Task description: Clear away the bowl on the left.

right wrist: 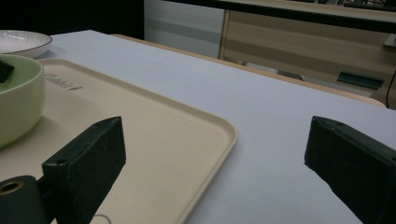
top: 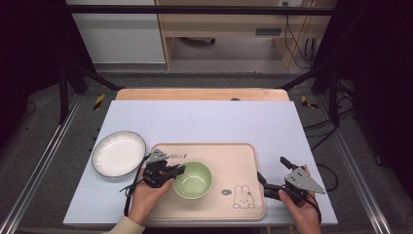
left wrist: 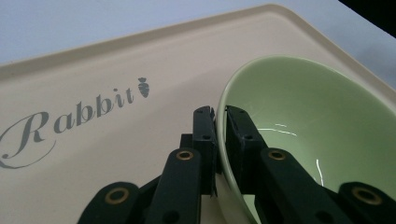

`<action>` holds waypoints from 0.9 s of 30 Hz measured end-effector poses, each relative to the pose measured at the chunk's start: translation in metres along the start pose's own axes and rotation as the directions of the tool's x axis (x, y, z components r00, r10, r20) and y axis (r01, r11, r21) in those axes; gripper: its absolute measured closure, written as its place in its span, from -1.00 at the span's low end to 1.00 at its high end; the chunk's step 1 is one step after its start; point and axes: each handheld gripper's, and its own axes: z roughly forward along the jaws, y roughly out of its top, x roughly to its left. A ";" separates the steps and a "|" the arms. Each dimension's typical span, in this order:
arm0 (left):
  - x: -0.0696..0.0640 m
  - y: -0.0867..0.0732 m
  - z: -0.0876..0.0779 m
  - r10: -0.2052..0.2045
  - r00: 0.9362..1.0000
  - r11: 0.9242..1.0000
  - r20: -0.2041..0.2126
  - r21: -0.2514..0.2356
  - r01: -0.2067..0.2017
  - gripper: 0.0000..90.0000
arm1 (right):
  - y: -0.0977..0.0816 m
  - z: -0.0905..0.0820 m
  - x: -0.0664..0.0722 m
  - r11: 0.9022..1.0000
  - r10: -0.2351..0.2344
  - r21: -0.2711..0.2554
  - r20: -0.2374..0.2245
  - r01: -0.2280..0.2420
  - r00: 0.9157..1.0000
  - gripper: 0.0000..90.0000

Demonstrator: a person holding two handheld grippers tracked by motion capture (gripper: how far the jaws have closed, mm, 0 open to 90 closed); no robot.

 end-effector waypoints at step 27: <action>0.004 0.011 -0.012 0.056 0.998 0.994 -0.017 -0.097 -0.058 -0.09 | 0.000 0.000 0.000 1.000 0.002 0.004 0.000 -0.002 1.000 -0.90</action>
